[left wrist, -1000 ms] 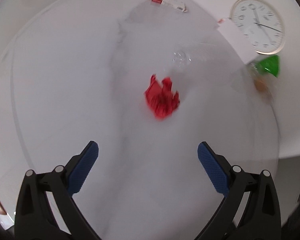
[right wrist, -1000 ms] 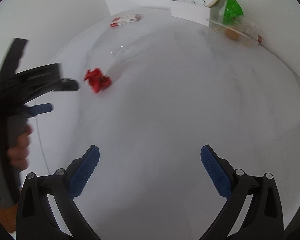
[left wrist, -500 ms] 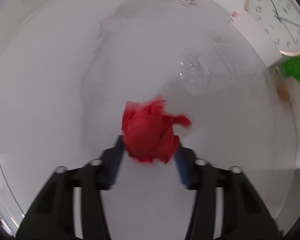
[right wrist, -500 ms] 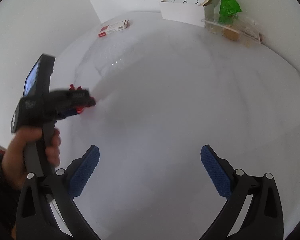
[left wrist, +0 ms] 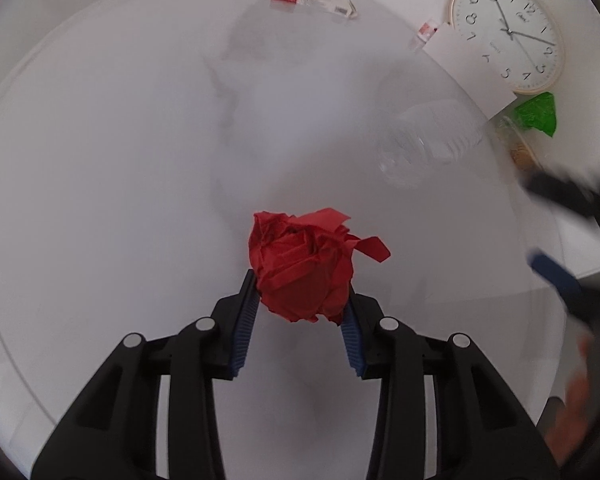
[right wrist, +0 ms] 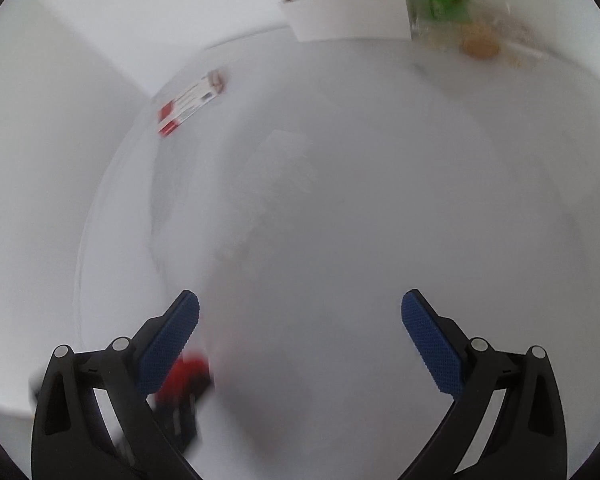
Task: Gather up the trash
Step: 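Grasp the red crumpled paper with the left gripper while the right gripper grasps the clear plastic bottle, then carry the red paper and plastic bottle to the wastebasket and release them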
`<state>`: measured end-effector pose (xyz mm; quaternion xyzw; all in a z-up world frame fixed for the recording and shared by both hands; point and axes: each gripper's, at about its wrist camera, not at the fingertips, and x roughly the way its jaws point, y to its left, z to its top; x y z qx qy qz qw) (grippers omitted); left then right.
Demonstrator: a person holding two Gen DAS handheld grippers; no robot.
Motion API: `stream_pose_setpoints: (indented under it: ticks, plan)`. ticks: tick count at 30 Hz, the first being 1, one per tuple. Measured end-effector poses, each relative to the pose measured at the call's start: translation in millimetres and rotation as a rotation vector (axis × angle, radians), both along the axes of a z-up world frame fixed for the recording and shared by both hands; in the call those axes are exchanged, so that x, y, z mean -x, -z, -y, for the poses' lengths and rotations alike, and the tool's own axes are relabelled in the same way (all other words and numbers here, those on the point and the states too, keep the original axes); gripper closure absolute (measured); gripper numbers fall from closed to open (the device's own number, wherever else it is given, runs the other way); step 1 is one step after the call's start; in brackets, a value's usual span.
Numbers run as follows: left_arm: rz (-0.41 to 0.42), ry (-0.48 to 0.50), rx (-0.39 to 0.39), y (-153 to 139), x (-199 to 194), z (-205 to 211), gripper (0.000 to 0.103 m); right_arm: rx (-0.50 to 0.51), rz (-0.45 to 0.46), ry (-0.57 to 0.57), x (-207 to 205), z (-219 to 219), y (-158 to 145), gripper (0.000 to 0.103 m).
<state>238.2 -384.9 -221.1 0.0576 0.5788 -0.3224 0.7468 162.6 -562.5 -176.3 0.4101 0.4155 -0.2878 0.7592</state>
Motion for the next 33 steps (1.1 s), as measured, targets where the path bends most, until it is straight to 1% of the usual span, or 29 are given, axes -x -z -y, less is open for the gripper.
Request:
stream_pose_setpoints:
  ticks: [4,5,9,12,15,17,19,21,24,28,32,33]
  plan:
    - [0.0,0.001,-0.006,-3.7,-15.9,-19.5,0.065,-0.048,-0.028,0.143,-41.6,11.4,16.2,0.003]
    - [0.009,0.003,-0.016,-4.9,-20.0,-22.9,0.065,-0.051,-0.054,0.18,-51.5,14.3,21.6,0.003]
    - [0.041,0.002,-0.047,-7.9,-33.7,-30.7,0.065,-0.052,-0.146,0.258,-71.2,23.1,42.0,0.003]
    - [0.03,-0.001,-0.043,-7.6,-43.5,-34.0,0.065,-0.071,-0.195,0.275,-77.1,28.8,56.5,0.003]
    - [0.033,-0.005,-0.041,-8.0,-45.8,-42.4,0.065,-0.041,-0.23,0.241,-80.4,27.8,59.6,0.003]
    - [0.033,-0.003,-0.037,-7.8,-48.0,-44.5,0.065,-0.017,-0.231,0.2,-82.1,26.5,59.3,0.012]
    - [0.03,-0.005,-0.032,-8.3,-47.7,-47.4,0.065,-0.006,-0.225,0.15,-82.1,24.3,59.7,0.029]
    - [0.03,0.0,-0.031,-8.7,-47.5,-47.8,0.065,0.015,-0.22,0.101,-80.0,21.0,57.3,0.03]
    - [0.057,0.016,-0.028,-13.9,-39.8,-55.5,0.065,0.033,-0.215,0.061,-71.9,16.1,52.8,0.031]
    - [0.059,0.009,-0.015,-20.5,-29.5,-66.7,0.065,0.094,-0.193,-0.013,-51.6,-0.3,34.6,0.031]
    - [0.083,0.003,-0.018,-31.9,-7.3,-88.4,0.065,0.14,-0.142,-0.126,-17.3,-41.5,8.7,0.031]
    - [0.086,0.0,-0.017,-36.0,3.1,-98.4,0.065,0.15,-0.127,-0.168,-7.1,-57.8,1.3,0.031]
